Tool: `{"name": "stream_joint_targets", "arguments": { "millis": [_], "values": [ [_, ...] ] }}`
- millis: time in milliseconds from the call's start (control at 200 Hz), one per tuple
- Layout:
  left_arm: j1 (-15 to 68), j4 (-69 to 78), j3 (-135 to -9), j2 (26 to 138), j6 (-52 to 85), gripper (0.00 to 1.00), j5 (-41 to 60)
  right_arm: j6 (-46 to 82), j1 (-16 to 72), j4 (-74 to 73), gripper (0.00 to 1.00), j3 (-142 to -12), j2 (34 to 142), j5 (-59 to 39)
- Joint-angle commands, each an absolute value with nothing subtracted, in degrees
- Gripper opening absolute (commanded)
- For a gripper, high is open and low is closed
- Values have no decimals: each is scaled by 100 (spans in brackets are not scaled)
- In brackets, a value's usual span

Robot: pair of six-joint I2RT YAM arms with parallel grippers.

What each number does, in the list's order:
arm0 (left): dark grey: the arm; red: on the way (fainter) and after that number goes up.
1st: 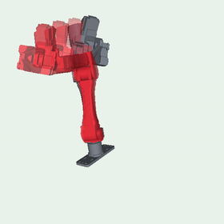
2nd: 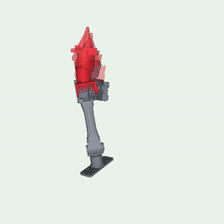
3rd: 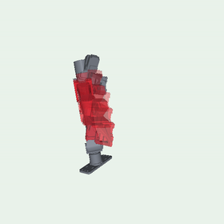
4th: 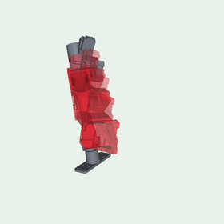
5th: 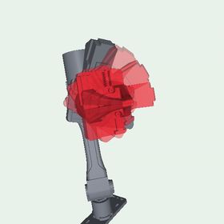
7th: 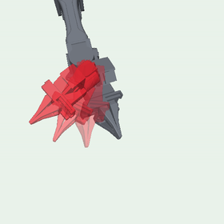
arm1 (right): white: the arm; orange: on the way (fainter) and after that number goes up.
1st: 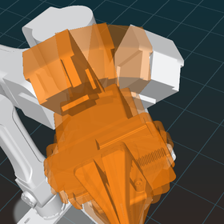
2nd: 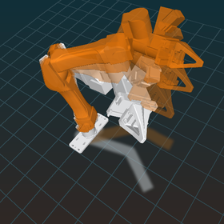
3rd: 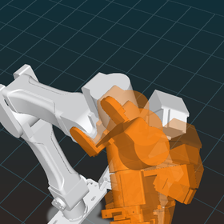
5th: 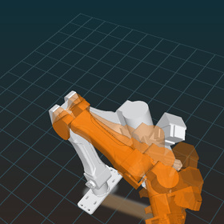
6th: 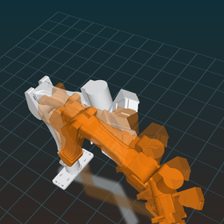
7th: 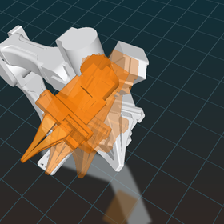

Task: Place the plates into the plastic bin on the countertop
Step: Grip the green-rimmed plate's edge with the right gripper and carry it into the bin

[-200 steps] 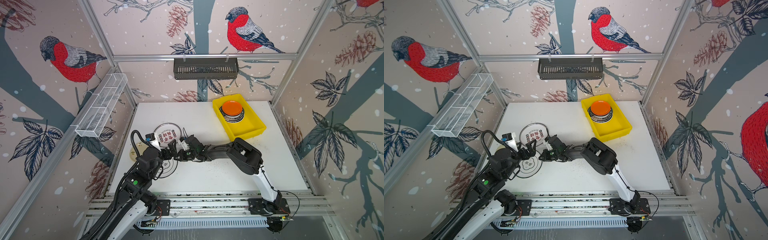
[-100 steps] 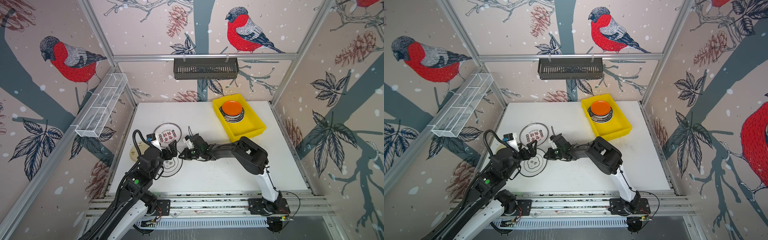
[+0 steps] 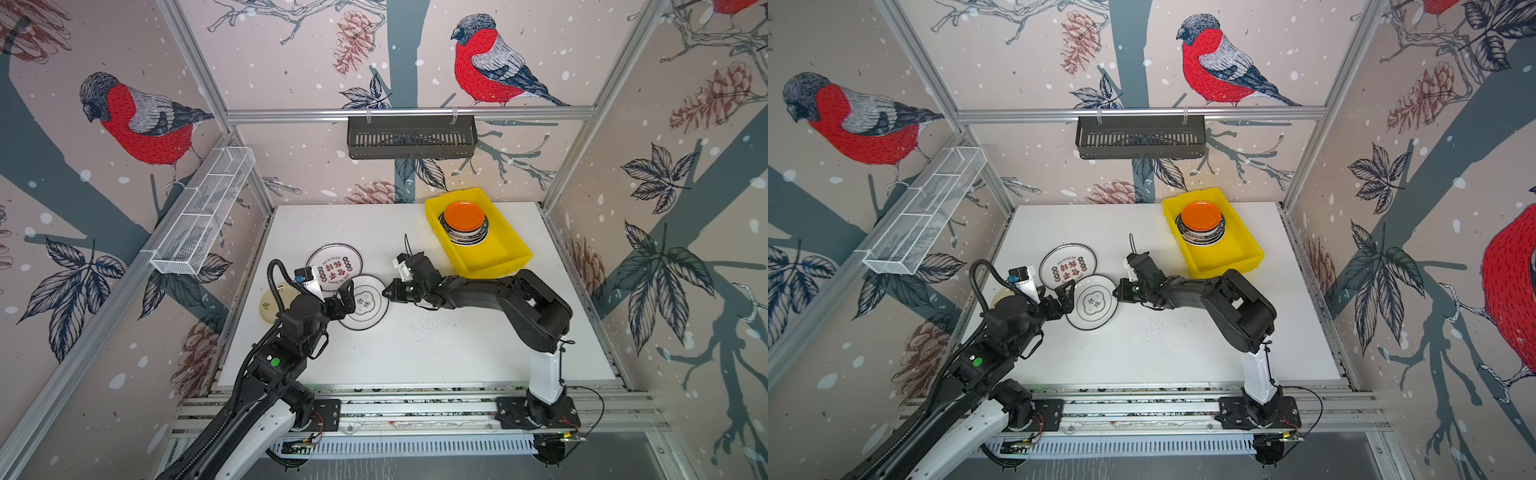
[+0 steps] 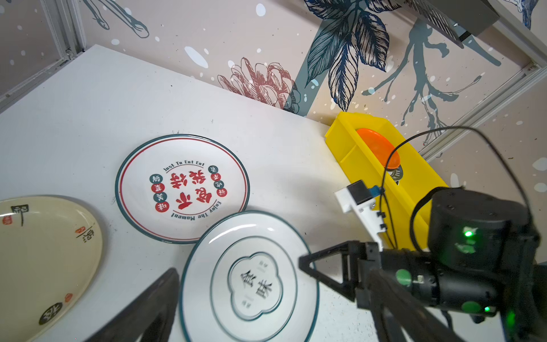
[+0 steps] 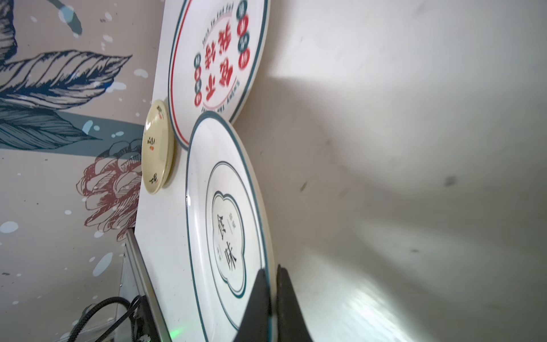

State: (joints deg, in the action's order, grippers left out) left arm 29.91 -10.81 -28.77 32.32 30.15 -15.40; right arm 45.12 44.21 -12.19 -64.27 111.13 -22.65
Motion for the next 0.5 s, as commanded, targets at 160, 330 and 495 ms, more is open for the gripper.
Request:
{"name": "stream_joint_targets", "arguments": {
  "millis": [160, 330, 495],
  "values": [
    [3006, -473, -2744, 3453, 3054, 97, -1685, 3868, 3612, -591, 0, -6460, 10123, -1966],
    [2998, -371, -2747, 3484, 2950, 97, -1706, 4053, 2795, -680, 0, -6489, 9681, -2023],
    [3006, -258, -2750, 3539, 2892, 97, -1690, 4245, 1882, -880, 0, -6705, 9509, -2046]
  ]
}}
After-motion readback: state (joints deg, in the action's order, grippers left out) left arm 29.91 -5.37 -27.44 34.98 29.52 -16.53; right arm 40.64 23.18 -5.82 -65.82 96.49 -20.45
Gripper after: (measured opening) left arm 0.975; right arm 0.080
